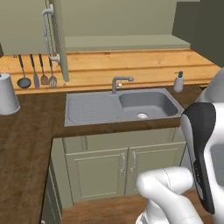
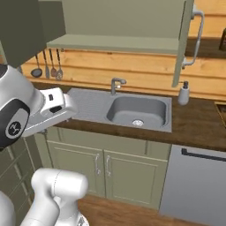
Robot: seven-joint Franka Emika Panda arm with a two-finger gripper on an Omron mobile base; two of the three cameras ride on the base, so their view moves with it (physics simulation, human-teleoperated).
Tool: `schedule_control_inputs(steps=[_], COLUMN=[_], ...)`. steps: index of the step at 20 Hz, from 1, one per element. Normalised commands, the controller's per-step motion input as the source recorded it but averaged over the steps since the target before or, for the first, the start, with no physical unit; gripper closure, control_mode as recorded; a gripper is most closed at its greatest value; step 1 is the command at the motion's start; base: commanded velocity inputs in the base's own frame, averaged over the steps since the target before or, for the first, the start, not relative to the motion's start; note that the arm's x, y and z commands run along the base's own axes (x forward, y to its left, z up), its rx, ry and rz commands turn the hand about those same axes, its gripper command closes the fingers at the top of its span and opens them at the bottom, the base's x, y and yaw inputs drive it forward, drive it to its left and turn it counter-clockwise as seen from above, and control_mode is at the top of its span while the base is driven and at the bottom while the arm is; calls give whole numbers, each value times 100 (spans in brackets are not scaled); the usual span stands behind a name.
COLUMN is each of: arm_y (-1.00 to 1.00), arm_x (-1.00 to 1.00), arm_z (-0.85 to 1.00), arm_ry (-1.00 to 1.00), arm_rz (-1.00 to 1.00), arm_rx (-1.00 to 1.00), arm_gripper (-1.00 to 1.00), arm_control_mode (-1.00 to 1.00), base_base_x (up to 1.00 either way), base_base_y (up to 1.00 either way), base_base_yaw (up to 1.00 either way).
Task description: Pick the kettle from the counter and place it on the tray. Then pick the mug from the cabinet and place it on the tray. Then close the cabinet doors.
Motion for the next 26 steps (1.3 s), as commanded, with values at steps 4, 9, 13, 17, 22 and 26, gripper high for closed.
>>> schedule_control_inputs(steps=[4, 9, 13, 17, 22, 26], arm_y=[0, 0, 0, 0, 0, 0], arm_x=[0, 0, 0, 0, 0, 0], arm_z=[0, 0, 0, 0, 0, 0], arm_ry=[0, 0, 0, 0, 0, 0], arm_rz=[0, 0, 0, 0, 0, 0], arm_rx=[0, 0, 0, 0, 0, 0], arm_gripper=[-100, -100, -100, -100, -100, -100], arm_control_mode=[100, 100, 100, 100, 100, 100], base_base_x=[38, 41, 47, 51, 46, 40], base_base_y=[-1, -5, 0, 0, 2, 3], base_base_yaw=[0, 0, 0, 0, 0, 0])
